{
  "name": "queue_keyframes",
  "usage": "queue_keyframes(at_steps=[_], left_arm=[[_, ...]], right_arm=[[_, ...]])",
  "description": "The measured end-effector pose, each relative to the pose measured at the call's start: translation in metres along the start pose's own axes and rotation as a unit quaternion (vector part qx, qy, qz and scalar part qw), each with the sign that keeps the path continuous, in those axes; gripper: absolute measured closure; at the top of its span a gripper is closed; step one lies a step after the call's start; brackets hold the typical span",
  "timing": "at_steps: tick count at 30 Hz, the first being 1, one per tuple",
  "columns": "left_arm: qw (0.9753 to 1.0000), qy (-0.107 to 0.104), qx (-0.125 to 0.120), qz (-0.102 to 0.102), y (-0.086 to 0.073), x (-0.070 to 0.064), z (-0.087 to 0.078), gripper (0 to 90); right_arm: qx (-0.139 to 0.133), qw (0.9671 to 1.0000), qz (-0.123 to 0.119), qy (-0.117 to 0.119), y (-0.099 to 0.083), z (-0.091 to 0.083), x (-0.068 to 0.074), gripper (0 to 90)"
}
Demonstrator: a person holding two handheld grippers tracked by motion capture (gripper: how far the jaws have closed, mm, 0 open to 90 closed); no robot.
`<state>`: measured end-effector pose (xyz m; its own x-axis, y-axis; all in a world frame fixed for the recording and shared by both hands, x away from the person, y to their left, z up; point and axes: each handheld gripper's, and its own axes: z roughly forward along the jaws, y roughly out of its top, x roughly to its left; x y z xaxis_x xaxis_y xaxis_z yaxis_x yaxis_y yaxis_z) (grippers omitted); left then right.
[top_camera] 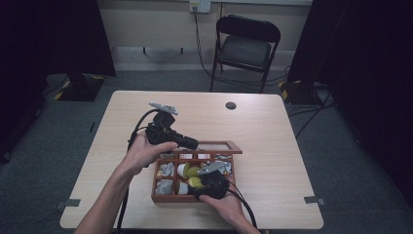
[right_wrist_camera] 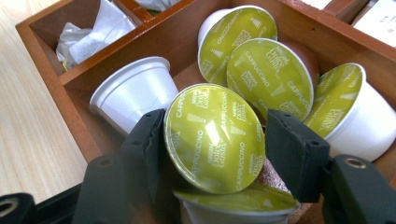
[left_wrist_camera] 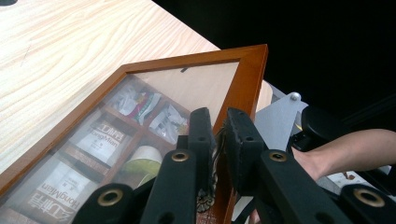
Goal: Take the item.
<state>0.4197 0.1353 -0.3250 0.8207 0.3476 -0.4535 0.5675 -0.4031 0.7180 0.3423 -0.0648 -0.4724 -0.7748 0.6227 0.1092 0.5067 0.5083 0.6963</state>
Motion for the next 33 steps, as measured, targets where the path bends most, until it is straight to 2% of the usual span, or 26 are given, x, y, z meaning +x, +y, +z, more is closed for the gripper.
queue_keyframes(at_steps=[1, 4, 7, 9, 24, 29, 33], left_arm=[[1.0000, 0.000, 0.000, 0.001, 0.000, 0.000, 0.000, 81.0], [1.0000, 0.001, 0.001, 0.001, 0.000, 0.000, 0.000, 81.0], [1.0000, 0.000, 0.000, 0.000, 0.000, 0.000, 0.000, 81.0], [1.0000, 0.000, 0.000, 0.001, 0.000, 0.000, 0.000, 81.1], [1.0000, 0.001, 0.000, 0.002, -0.001, 0.000, 0.000, 81.0], [1.0000, 0.001, 0.000, 0.002, 0.000, 0.000, 0.000, 81.0], [1.0000, 0.000, -0.001, 0.001, 0.000, 0.000, 0.000, 81.0]], right_arm=[[0.001, 1.0000, 0.008, -0.001, 0.000, -0.001, 0.001, 39.8], [-0.008, 1.0000, -0.001, 0.000, 0.000, 0.000, 0.000, 39.8], [-0.012, 0.9999, 0.007, -0.005, -0.001, -0.002, 0.000, 39.9], [-0.024, 0.9997, 0.000, -0.003, -0.001, -0.002, -0.001, 39.9], [-0.066, 0.9978, 0.003, 0.005, -0.002, -0.011, 0.001, 39.9], [-0.071, 0.9974, -0.001, 0.008, -0.002, -0.014, 0.003, 39.9], [-0.075, 0.9971, 0.005, 0.009, -0.002, -0.017, 0.002, 39.9]])
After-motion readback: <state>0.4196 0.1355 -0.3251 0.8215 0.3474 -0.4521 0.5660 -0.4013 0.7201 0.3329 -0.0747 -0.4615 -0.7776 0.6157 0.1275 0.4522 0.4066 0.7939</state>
